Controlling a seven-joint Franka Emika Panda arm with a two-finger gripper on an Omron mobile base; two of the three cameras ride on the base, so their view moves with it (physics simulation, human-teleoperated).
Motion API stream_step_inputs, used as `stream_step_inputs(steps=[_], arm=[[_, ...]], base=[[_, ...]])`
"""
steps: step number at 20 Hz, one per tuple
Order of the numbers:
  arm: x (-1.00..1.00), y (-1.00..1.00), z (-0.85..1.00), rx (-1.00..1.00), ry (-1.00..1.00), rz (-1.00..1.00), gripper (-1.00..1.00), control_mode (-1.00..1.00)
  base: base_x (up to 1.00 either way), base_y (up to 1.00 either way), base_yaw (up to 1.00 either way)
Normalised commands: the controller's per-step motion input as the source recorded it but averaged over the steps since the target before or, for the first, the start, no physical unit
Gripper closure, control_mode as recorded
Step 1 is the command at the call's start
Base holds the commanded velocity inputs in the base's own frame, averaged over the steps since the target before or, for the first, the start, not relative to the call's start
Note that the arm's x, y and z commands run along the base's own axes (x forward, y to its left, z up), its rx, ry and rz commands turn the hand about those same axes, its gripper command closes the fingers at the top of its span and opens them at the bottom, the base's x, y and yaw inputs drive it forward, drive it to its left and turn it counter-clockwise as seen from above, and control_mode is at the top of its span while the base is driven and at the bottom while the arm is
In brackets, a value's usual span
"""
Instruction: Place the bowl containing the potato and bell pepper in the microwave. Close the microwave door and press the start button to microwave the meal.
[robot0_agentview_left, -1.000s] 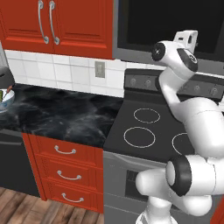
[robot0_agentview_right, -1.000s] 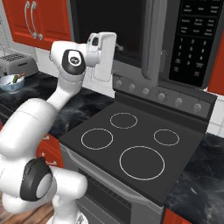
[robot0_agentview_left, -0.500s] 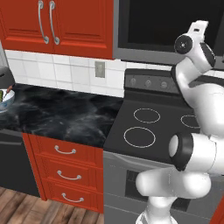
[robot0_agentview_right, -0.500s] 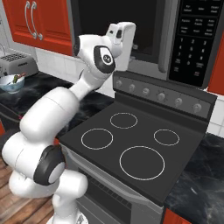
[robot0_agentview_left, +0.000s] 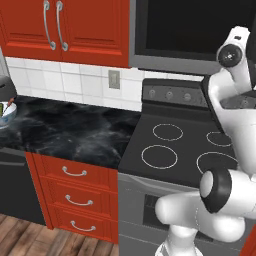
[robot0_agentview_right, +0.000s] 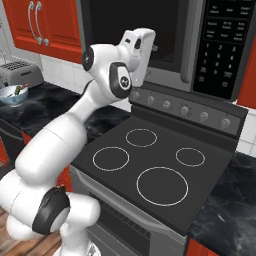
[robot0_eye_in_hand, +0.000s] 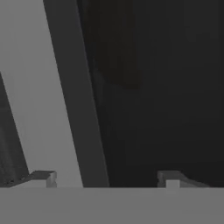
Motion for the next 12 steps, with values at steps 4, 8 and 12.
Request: stream_step_inputs(steps=[4, 8, 12], arm=[[-0.61, 0.52, 0.04, -0.05, -0.17, 0.11, -1.0, -1.0], [-0.99, 0.31, 0.16, -0.02, 0.0, 0.22, -1.0, -1.0], [-1.0, 0.02, 0.23, 0.0, 0.01, 0.24, -1.0, -1.0]], base=[[0.0, 0.0, 0.0], [0.0, 0.0, 0.0], [0.0, 0.0, 0.0]])
